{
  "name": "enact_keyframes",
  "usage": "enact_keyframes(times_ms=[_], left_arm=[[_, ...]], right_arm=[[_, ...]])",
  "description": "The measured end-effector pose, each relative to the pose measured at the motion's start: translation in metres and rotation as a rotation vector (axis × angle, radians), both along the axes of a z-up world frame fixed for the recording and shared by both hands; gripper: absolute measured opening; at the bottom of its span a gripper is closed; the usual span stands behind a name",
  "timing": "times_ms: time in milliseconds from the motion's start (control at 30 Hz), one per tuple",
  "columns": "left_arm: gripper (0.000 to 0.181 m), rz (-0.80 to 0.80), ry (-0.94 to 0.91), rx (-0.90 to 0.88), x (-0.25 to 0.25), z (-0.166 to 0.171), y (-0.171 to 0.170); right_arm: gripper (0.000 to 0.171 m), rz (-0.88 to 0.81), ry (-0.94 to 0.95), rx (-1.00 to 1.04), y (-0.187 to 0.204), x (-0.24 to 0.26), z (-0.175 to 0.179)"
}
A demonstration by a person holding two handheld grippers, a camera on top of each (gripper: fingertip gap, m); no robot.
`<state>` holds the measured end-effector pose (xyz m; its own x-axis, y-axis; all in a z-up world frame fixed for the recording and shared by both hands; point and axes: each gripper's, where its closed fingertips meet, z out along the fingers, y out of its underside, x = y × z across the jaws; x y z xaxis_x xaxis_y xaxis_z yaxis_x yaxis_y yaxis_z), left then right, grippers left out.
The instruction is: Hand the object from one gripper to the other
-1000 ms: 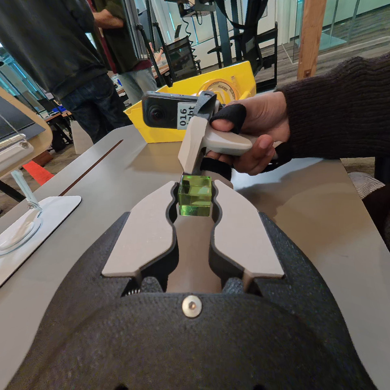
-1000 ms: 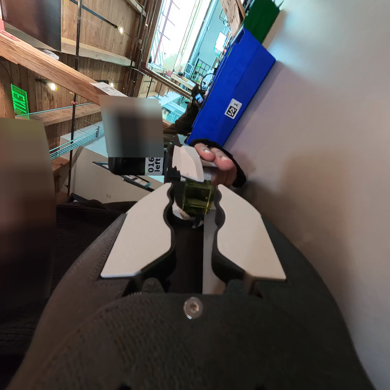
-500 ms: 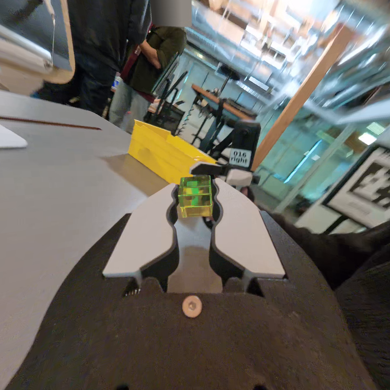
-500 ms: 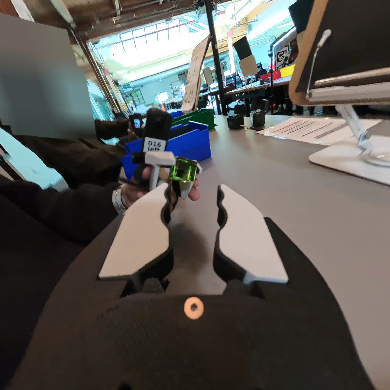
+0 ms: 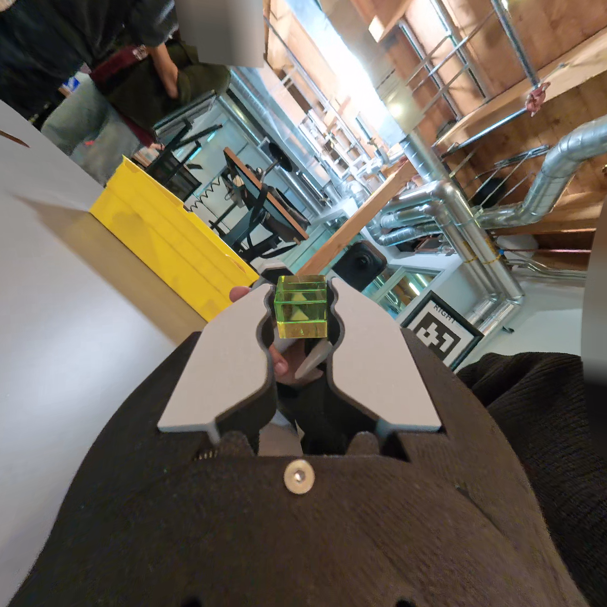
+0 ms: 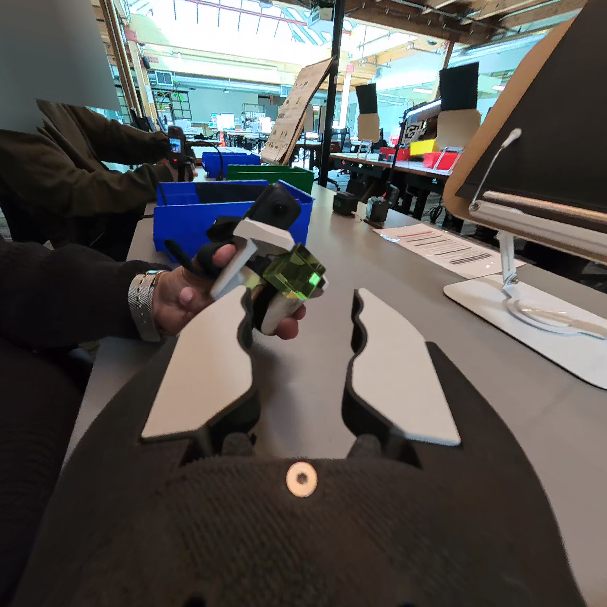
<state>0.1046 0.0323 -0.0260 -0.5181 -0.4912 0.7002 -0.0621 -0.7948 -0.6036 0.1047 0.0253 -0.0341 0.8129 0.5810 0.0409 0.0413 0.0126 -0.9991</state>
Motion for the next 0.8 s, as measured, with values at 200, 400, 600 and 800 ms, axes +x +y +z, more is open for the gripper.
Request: enact_keyframes(times_ms=[200, 400, 600, 800], left_arm=[[0.031, 0.035, -0.028, -0.103, 0.004, 0.0, 0.0], [0.03, 0.026, -0.011, -0.108, 0.011, -0.007, -0.013], [0.029, 0.009, -0.018, -0.116, 0.011, -0.007, -0.014], [0.066, 0.02, 0.015, -0.056, 0.013, -0.007, -0.016]], right_arm=[[0.064, -0.093, -0.177, 0.1, 0.002, -0.005, 0.001], [0.052, -0.144, -0.303, 0.111, 0.007, -0.006, -0.008], [0.039, -0.139, -0.349, 0.138, 0.004, -0.009, -0.007], [0.038, -0.179, -0.345, 0.141, 0.005, 0.0, -0.003]])
